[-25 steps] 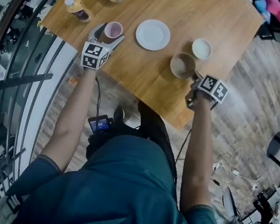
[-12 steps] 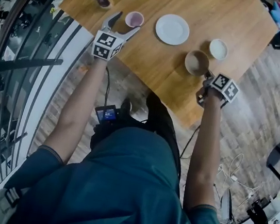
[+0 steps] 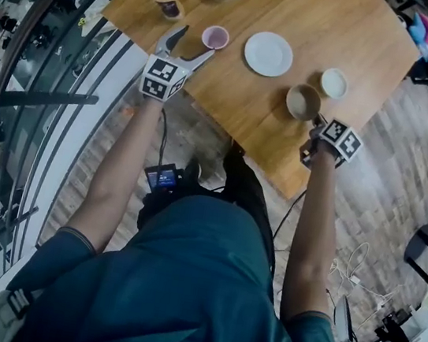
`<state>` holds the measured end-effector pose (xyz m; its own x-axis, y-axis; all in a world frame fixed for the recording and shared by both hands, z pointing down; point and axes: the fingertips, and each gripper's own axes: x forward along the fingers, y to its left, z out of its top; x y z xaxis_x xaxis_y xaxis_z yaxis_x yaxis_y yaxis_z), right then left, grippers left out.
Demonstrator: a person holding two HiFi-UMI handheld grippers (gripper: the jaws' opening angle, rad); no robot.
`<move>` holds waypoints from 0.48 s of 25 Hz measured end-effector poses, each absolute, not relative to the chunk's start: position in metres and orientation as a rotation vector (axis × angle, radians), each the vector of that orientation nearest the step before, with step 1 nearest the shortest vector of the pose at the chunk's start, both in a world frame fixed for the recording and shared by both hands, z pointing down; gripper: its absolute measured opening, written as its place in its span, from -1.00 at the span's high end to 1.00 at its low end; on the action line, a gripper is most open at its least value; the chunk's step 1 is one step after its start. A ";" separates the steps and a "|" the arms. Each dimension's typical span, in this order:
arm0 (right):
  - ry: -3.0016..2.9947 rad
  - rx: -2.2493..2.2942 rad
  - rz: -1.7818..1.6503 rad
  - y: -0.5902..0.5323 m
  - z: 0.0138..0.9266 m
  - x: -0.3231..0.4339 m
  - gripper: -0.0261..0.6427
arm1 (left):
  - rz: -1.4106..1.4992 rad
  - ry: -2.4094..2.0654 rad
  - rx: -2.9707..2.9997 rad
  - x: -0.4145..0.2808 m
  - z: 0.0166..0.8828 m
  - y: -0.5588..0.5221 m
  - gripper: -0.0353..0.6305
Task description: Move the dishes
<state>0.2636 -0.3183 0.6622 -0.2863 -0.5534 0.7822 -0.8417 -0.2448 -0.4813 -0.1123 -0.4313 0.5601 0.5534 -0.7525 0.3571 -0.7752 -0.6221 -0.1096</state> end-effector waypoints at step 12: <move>-2.000 1.885 1.145 -0.331 0.559 0.245 0.80 | 0.395 -1.370 2.848 -0.134 0.463 -0.404 -0.13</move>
<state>0.2449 -0.3307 0.5591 -0.1902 -0.7821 0.5934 -0.9078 -0.0900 -0.4096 -0.1338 -0.4040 0.4627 0.5993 -0.7742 0.2034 -0.7635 -0.6292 -0.1452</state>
